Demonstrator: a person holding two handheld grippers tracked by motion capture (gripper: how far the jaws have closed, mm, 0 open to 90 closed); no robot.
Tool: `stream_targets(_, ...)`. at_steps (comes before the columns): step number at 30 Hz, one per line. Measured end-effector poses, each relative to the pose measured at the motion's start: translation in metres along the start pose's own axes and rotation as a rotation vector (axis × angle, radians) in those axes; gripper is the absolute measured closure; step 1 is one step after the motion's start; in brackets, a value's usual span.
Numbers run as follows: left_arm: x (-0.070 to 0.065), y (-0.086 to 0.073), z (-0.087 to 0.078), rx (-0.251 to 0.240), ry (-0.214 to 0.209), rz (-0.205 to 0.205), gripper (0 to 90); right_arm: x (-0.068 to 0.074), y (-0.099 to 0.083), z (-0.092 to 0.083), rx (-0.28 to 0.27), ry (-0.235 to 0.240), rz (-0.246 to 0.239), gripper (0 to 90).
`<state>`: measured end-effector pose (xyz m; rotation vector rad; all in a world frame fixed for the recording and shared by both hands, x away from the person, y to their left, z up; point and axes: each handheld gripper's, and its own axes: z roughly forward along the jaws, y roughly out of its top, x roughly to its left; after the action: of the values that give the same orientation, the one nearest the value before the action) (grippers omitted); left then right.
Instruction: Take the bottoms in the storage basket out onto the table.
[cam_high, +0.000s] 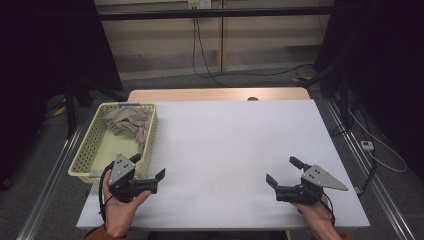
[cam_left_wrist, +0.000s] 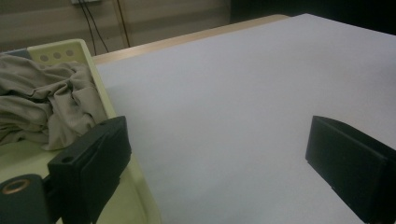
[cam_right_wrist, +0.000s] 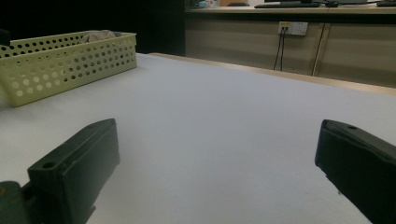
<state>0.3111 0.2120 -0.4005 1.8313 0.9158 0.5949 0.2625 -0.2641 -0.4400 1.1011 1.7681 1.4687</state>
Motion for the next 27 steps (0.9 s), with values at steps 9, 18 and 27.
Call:
stream_targets(9, 0.0, 0.001, 0.003, 0.002, 0.017, -0.017, 6.4, -0.001, 0.0, 0.0, -0.003, 0.008, -0.002, 0.0)
stream_targets(18, -0.009, 0.001, 0.012, -0.017, -0.014, -0.019, 7.0, -0.003, 0.0, 0.0, -0.002, 0.004, 0.003, 0.0)
stream_targets(27, -0.015, 0.006, 0.02, 0.001, -0.025, -0.008, 6.8, -0.001, 0.001, 0.006, 0.003, 0.019, -0.005, 0.0)
